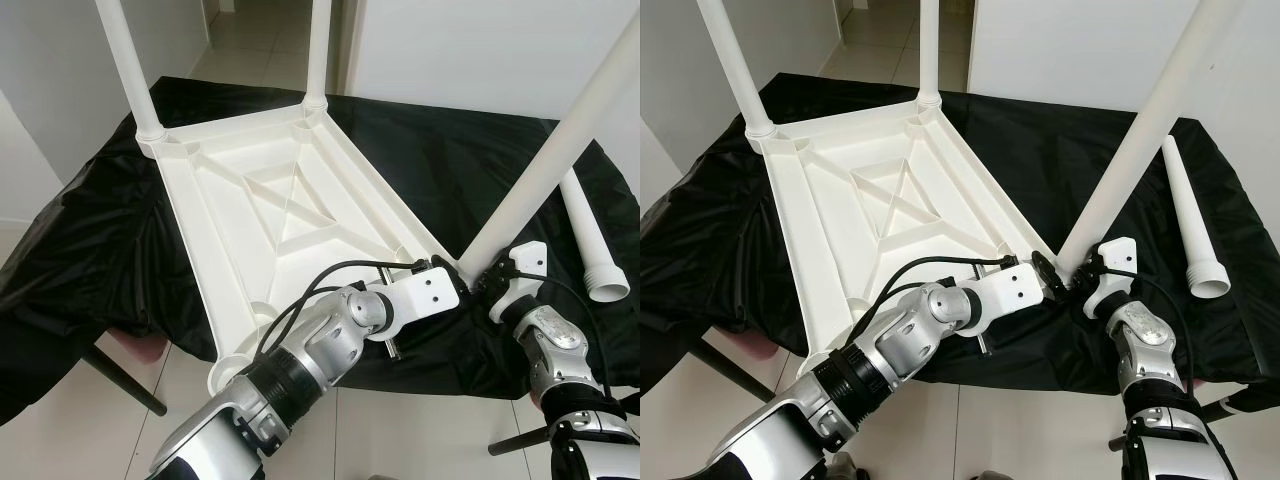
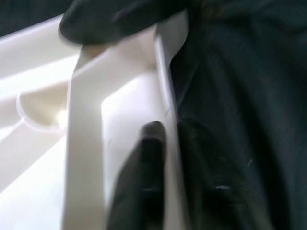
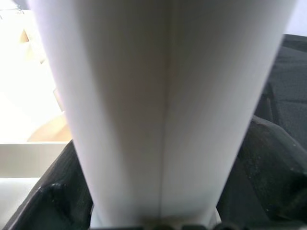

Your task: Building children table

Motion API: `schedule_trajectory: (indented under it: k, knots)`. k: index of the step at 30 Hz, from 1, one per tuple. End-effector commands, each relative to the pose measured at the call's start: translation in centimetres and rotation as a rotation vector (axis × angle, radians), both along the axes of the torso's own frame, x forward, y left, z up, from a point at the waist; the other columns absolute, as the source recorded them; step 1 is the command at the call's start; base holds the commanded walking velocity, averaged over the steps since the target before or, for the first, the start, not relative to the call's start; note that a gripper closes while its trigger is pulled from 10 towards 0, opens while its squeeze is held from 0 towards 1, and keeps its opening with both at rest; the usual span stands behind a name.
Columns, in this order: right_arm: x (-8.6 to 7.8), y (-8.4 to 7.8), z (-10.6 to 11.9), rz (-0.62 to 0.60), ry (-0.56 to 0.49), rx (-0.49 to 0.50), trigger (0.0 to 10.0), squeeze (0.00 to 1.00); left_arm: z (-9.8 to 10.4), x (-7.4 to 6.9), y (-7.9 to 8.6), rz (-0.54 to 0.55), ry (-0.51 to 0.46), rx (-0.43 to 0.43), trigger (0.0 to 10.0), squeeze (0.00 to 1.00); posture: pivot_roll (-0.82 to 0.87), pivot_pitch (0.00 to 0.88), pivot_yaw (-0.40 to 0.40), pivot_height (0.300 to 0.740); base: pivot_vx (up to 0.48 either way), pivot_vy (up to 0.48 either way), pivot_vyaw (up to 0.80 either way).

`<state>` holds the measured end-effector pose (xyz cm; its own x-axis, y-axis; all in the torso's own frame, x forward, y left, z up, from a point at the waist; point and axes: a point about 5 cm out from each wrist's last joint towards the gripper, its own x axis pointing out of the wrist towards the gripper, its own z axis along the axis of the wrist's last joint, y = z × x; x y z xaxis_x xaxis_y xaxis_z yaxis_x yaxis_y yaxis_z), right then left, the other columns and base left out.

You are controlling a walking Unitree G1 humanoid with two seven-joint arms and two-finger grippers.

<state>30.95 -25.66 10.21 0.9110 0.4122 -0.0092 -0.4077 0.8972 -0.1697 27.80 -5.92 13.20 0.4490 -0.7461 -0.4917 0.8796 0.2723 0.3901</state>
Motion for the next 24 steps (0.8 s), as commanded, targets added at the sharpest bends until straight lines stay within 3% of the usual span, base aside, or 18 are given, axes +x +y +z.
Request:
schedule_trajectory:
  k: [1, 3, 4, 15, 16, 18, 19, 20, 21, 22, 24]
  knots:
    - [-1.18, -0.73, -2.11, -0.003, 0.110, -0.027, 10.0, 0.00, -0.39, 0.39, 0.64, 0.026, 0.013, 0.024, 10.0, 1.00, -0.01, 0.027, 0.000, 0.740, 0.000, 0.000, 0.00]
    - [-1.16, -0.77, -2.12, -0.001, 0.110, -0.027, 10.0, 0.00, -0.37, 0.41, 0.61, 0.027, 0.010, 0.026, 10.0, 1.00, -0.01, 0.027, 0.000, 0.740, 0.000, 0.000, 0.00]
    - [-1.17, -0.79, -2.14, 0.000, 0.110, -0.027, 10.0, 0.00, -0.46, 0.42, 0.59, 0.027, 0.011, 0.034, 10.0, 0.00, -0.01, 0.027, 0.001, 0.740, 0.000, 0.000, 0.00]
    - [-1.24, -0.92, -2.15, 0.000, 0.102, -0.033, 10.0, 0.00, -0.85, -0.02, 0.35, 0.004, 0.031, 0.048, 10.0, 0.00, -0.02, 0.031, 0.003, 0.740, 0.000, 0.000, 0.00]
    - [-1.24, -0.96, -2.13, 0.000, 0.099, -0.033, 10.0, 0.00, -0.85, -0.17, 0.29, -0.004, 0.037, 0.043, 6.9, 0.00, -0.02, 0.031, 0.003, 0.740, 0.000, 0.000, 0.00]
    - [-1.24, -0.96, -2.13, 0.000, 0.099, -0.033, 10.0, 0.00, -0.85, -0.17, 0.29, -0.004, 0.037, 0.043, 6.9, 0.00, -0.02, 0.031, 0.003, 0.740, 0.000, 0.000, 0.00]
    - [-1.24, -1.01, -2.10, 0.000, 0.098, -0.035, 10.0, 0.00, -0.80, -0.32, 0.21, -0.011, 0.043, 0.035, 0.0, 0.00, -0.02, 0.030, 0.003, 0.740, 0.000, 0.000, 0.00]
    - [-1.24, -1.01, -2.10, 0.000, 0.098, -0.035, 10.0, 0.00, -0.80, -0.32, 0.21, -0.011, 0.043, 0.035, 0.0, 0.00, -0.02, 0.030, 0.003, 0.740, 0.000, 0.000, 0.00]
    - [-1.23, -1.06, -2.09, 0.000, 0.096, -0.036, 10.0, 0.00, -0.87, -0.43, 0.11, -0.013, 0.044, 0.043, 3.0, 0.00, -0.02, 0.030, 0.003, 0.740, 0.000, 0.000, 0.00]
    - [-1.21, -1.09, -2.10, 0.000, 0.097, -0.035, 10.0, 0.00, -0.95, -0.47, 0.06, -0.014, 0.048, 0.048, 10.0, 0.00, -0.02, 0.029, 0.002, 0.740, 0.000, 0.000, 0.00]
    - [-1.21, -1.09, -2.10, 0.000, 0.097, -0.035, 10.0, 0.00, -0.95, -0.47, 0.06, -0.014, 0.048, 0.048, 10.0, 0.00, -0.02, 0.029, 0.002, 0.740, 0.000, 0.000, 0.00]
